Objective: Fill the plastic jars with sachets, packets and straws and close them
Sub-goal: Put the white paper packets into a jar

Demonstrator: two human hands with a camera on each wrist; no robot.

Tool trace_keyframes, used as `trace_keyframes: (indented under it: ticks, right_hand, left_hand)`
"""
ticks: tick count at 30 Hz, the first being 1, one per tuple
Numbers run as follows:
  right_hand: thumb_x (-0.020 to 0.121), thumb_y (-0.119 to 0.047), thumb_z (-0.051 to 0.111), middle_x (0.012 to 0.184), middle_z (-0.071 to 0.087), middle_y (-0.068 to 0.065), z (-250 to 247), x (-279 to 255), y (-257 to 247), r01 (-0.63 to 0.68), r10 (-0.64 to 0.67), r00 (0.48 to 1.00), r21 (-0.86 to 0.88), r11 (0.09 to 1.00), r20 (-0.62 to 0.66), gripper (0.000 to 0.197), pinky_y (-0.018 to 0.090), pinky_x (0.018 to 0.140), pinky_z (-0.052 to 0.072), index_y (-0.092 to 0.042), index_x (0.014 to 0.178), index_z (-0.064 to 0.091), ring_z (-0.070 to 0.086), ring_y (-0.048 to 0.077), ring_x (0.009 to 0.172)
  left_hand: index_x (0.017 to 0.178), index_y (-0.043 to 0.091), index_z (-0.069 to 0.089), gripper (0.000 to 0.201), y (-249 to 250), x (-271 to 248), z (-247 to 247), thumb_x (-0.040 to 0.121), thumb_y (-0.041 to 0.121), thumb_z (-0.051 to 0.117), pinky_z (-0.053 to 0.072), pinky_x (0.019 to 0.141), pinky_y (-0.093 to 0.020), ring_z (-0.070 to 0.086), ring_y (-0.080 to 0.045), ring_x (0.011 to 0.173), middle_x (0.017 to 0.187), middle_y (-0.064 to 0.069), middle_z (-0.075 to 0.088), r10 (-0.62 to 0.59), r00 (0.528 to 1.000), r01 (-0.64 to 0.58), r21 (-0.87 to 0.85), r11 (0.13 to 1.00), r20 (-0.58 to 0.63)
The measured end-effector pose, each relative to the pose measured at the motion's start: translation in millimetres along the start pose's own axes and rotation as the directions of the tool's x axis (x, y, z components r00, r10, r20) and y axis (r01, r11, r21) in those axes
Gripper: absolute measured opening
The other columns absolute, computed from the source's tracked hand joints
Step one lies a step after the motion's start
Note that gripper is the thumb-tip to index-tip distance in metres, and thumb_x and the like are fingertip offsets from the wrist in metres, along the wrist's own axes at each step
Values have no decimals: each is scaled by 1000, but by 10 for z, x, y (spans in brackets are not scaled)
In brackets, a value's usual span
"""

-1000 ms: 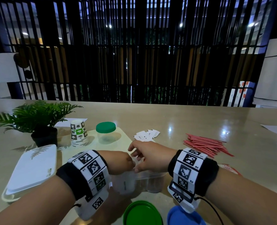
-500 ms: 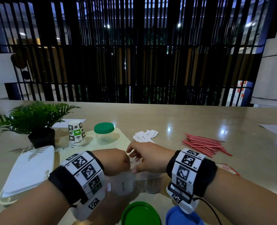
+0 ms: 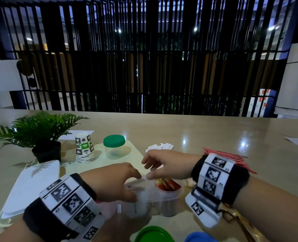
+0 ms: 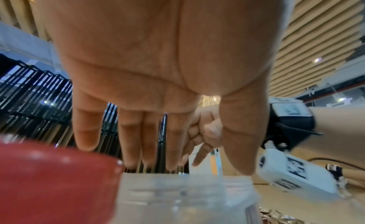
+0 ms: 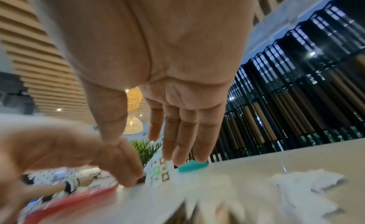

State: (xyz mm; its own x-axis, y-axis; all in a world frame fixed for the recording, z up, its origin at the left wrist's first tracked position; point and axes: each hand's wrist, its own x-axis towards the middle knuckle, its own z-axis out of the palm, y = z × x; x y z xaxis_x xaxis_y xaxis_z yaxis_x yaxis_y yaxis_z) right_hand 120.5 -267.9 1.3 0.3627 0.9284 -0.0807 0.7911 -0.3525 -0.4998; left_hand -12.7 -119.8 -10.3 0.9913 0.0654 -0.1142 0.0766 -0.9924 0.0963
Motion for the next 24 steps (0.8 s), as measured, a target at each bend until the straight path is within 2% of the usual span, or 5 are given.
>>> trace_keyframes:
  ticks: [4,7,17,22,24]
  right_hand:
    - [94,-30,57,107,64,-5,-498,78,128,-39,30,992,-74,997,-126,24,23,84,49,-17,114,57,60,7,94]
    - [96,-31,54,101,67,-3,-759,272,380,-184,163,974,-126,975,-156,20,25,78,50,-16,109,59,63,9,90]
    - [94,-38,55,102,65,5,-421,1044,975,-430,483,875,-394,812,39,46,22,59,39,-3,124,57,54,18,88]
    - [89,-55,55,110,65,7,-278,1424,1188,-477,533,846,-429,767,14,51,29,80,43,-10,112,60,57,23,93]
    - [80,-65,57,90,66,3,-251,1537,1249,-496,548,836,-429,755,-1,51,32,83,45,-15,85,60,58,23,86]
  left_hand:
    - [142,40,32,85,-121,-110,14,70,53,75,42,98,-24,47,0,99,138,16,30,-34,995,31,-38,999,-91]
    - [149,39,19,98,-186,-117,65,69,60,73,43,99,-27,49,-5,116,143,16,36,-131,990,135,86,987,-51]
    - [122,35,51,60,-249,-100,113,72,65,64,48,90,-32,53,-10,109,114,13,55,-129,991,131,155,979,-25]
    - [130,38,48,63,-272,-79,121,75,62,65,47,96,-29,51,-8,115,124,13,55,-104,995,105,132,986,-9]
    - [134,38,45,66,-285,-58,133,75,61,65,46,99,-29,49,-8,119,129,13,53,-87,996,87,138,987,-3]
